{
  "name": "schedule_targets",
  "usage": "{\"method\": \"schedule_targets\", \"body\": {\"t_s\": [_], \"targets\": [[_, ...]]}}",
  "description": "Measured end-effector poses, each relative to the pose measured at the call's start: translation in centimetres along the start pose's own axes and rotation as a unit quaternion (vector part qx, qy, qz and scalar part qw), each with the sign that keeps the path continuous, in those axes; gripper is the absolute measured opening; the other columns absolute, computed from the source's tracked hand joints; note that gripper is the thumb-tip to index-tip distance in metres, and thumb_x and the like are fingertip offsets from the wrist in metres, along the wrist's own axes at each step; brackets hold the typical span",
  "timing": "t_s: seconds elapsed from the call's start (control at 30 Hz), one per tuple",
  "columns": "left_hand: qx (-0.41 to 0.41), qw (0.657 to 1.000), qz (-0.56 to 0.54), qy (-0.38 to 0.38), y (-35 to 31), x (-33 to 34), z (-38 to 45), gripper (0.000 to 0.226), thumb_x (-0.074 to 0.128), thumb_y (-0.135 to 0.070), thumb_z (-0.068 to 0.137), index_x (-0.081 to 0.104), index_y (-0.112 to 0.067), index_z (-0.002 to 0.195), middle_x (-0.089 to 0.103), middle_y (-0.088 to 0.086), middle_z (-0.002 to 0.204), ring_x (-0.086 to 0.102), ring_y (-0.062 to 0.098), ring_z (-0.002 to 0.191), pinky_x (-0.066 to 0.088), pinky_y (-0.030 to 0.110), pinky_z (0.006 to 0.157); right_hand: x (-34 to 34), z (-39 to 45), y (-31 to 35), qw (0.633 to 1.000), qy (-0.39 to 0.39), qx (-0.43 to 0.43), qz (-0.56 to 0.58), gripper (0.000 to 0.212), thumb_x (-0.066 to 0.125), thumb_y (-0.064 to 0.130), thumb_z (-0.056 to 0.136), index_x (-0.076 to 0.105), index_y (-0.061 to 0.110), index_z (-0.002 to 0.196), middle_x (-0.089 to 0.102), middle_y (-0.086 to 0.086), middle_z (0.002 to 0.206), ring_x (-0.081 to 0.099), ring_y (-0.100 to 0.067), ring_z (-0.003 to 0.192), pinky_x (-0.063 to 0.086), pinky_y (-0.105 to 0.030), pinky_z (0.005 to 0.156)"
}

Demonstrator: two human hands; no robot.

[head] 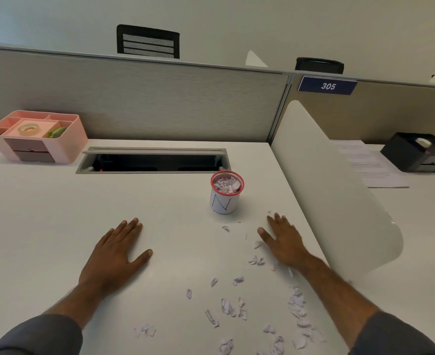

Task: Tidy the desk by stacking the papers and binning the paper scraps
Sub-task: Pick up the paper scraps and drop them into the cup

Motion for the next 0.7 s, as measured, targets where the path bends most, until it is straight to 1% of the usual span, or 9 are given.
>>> {"method": "schedule_targets", "body": {"t_s": [0.13, 0.2, 0.27, 0.33, 0.37, 0.47, 0.53, 0.6, 0.7], "targets": [[0.001, 1.000, 0.002, 0.000, 0.0, 0.1, 0.1, 0.087, 0.022, -0.078, 0.086, 0.017, -0.032, 0.160, 0.004, -0.023, 0.164, -0.004, -0.004, 0.151, 0.004, 0.029, 0.125, 1.6, -2.6, 2.5, 0.994, 0.024, -0.083, 0.066, 0.061, 0.037, 0.050, 0.100, 0.025, 0.021, 0.152, 0.013, -0.001, 0.163, 0.005, -0.015, 0.151, 0.001, -0.033, 0.121], [0.001, 1.000, 0.006, 0.001, 0.1, 0.2, 0.2, 0.086, 0.022, -0.078, 0.086, 0.017, -0.032, 0.160, 0.004, -0.023, 0.164, -0.004, -0.004, 0.151, 0.004, 0.029, 0.125, 1.5, -3.7, 3.4, 0.987, 0.027, -0.093, 0.126, 0.058, 0.042, 0.047, 0.099, 0.032, 0.022, 0.150, 0.024, 0.001, 0.160, 0.014, -0.013, 0.149, 0.007, -0.031, 0.122], [0.002, 1.000, 0.007, 0.000, 0.2, 0.2, 0.2, 0.085, 0.022, -0.077, 0.087, 0.017, -0.033, 0.159, 0.004, -0.023, 0.164, -0.004, -0.005, 0.151, 0.004, 0.029, 0.125, 0.4, -4.3, 3.5, 0.980, -0.002, -0.072, 0.183, 0.056, 0.053, 0.046, 0.095, 0.044, 0.021, 0.144, 0.040, 0.001, 0.152, 0.031, -0.015, 0.143, 0.021, -0.031, 0.119], [0.003, 1.000, 0.009, -0.001, 0.3, 0.3, 0.2, 0.085, 0.023, -0.077, 0.088, 0.017, -0.033, 0.159, 0.004, -0.023, 0.164, -0.003, -0.005, 0.151, 0.004, 0.029, 0.125, -1.2, -4.5, 2.9, 0.986, -0.027, -0.055, 0.152, 0.059, 0.065, 0.047, 0.087, 0.049, 0.022, 0.139, 0.048, 0.002, 0.143, 0.041, -0.017, 0.133, 0.030, -0.031, 0.112], [0.004, 1.000, 0.011, 0.000, 0.3, 0.3, 0.2, 0.085, 0.023, -0.077, 0.088, 0.017, -0.032, 0.160, 0.004, -0.023, 0.164, -0.003, -0.004, 0.151, 0.005, 0.029, 0.125, -2.0, -4.6, 2.4, 0.992, -0.016, -0.045, 0.117, 0.066, 0.069, 0.050, 0.083, 0.049, 0.023, 0.139, 0.048, 0.002, 0.140, 0.042, -0.019, 0.131, 0.031, -0.032, 0.109], [0.003, 1.000, 0.011, -0.002, 0.4, 0.5, 0.3, 0.085, 0.024, -0.077, 0.088, 0.018, -0.032, 0.159, 0.006, -0.023, 0.164, -0.002, -0.004, 0.151, 0.005, 0.030, 0.125, -3.5, -5.0, 1.1, 0.995, 0.088, -0.009, 0.049, 0.093, 0.082, 0.054, 0.066, 0.041, 0.018, 0.142, 0.043, -0.003, 0.134, 0.043, -0.022, 0.124, 0.036, -0.032, 0.104], [0.003, 1.000, 0.014, -0.003, 0.5, 0.5, 0.3, 0.085, 0.023, -0.077, 0.088, 0.018, -0.032, 0.159, 0.006, -0.023, 0.164, -0.001, -0.004, 0.151, 0.006, 0.030, 0.125, -3.3, -5.3, 1.1, 0.990, 0.139, -0.004, 0.032, 0.100, 0.087, 0.048, 0.061, 0.037, 0.015, 0.141, 0.038, -0.005, 0.131, 0.046, -0.022, 0.119, 0.041, -0.030, 0.100], [0.003, 1.000, 0.016, -0.004, 0.5, 0.6, 0.2, 0.085, 0.022, -0.078, 0.088, 0.018, -0.033, 0.159, 0.006, -0.023, 0.164, -0.002, -0.004, 0.151, 0.005, 0.030, 0.125, -2.5, -5.4, 1.7, 0.989, 0.138, -0.006, 0.044, 0.095, 0.089, 0.033, 0.061, 0.038, 0.014, 0.139, 0.038, -0.006, 0.129, 0.050, -0.021, 0.114, 0.042, -0.025, 0.094], [0.002, 1.000, 0.014, -0.002, 0.4, 0.6, 0.2, 0.085, 0.022, -0.077, 0.087, 0.018, -0.032, 0.159, 0.006, -0.023, 0.164, -0.002, -0.004, 0.151, 0.005, 0.029, 0.125, -1.7, -5.2, 3.2, 0.993, 0.080, -0.026, 0.079, 0.065, 0.084, 0.014, 0.069, 0.054, 0.011, 0.127, 0.050, -0.012, 0.123, 0.055, -0.022, 0.106, 0.037, -0.016, 0.080]]}}
Point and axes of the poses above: each hand's wrist, its own z-axis towards the middle knuckle, its own x-axis out of the palm, y = z × x, the point moved 1 cm from there along z, towards the middle knuckle
